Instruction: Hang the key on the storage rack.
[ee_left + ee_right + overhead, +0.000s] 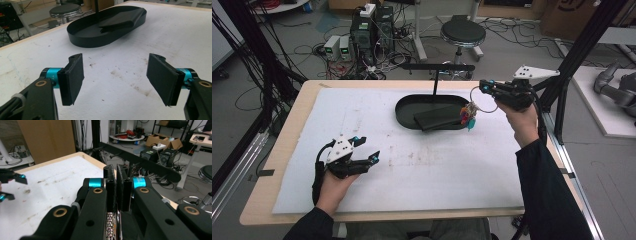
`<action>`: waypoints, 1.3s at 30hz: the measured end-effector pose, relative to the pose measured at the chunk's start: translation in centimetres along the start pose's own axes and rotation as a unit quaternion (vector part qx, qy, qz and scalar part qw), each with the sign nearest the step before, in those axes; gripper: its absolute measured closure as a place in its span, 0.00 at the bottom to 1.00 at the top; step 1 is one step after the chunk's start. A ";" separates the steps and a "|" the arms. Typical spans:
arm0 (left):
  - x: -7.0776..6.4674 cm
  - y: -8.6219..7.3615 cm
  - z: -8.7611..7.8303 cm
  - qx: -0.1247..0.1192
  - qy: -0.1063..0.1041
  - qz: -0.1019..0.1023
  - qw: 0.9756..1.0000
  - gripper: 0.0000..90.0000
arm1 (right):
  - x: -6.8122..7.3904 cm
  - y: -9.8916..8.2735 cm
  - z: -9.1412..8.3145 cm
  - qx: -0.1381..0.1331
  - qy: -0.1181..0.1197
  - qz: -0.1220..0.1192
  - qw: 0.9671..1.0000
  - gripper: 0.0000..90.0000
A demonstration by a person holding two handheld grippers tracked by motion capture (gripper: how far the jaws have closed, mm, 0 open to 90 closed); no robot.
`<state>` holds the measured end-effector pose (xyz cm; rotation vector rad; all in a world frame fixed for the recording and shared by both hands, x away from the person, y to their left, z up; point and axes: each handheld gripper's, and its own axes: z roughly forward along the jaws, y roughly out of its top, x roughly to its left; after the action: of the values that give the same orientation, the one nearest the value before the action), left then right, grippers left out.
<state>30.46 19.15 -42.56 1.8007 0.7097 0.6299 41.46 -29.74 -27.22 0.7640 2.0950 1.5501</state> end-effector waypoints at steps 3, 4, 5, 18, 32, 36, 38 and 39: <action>0.0 0.0 0.0 0.000 -0.001 0.000 1.000 0.33 | -0.2 0.3 0.5 0.000 -0.004 0.000 1.000 0.97; 0.0 0.0 0.0 -0.001 -0.001 0.000 1.000 0.33 | -0.4 0.4 0.8 0.000 -0.005 0.001 1.000 0.97; 0.0 -0.1 0.0 0.000 -0.002 0.001 1.000 0.33 | -0.7 0.7 1.4 0.004 -0.006 0.000 1.000 0.97; 0.1 -0.3 -0.4 -0.001 -0.002 -0.003 1.000 0.33 | -2.2 1.8 4.8 0.007 -0.021 0.003 1.000 0.97; 0.1 -0.9 -1.1 0.004 0.001 -0.002 1.000 0.33 | -5.0 0.6 7.6 0.027 -0.047 0.021 0.998 0.97; -0.1 -1.0 -1.1 0.005 0.001 -0.003 1.000 0.33 | -5.6 0.4 7.9 0.027 -0.050 0.029 0.998 0.97; -0.1 -1.0 -1.1 0.006 0.001 -0.002 1.000 0.33 | -5.8 0.3 8.1 0.031 -0.053 0.032 0.998 0.97; -0.2 -1.0 -1.0 0.006 0.000 -0.001 1.000 0.33 | -6.1 0.2 8.3 0.034 -0.055 0.035 0.997 0.97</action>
<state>29.44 19.98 -43.23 1.8112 0.7173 0.6248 51.31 -27.63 -29.41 0.9351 2.0685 1.4441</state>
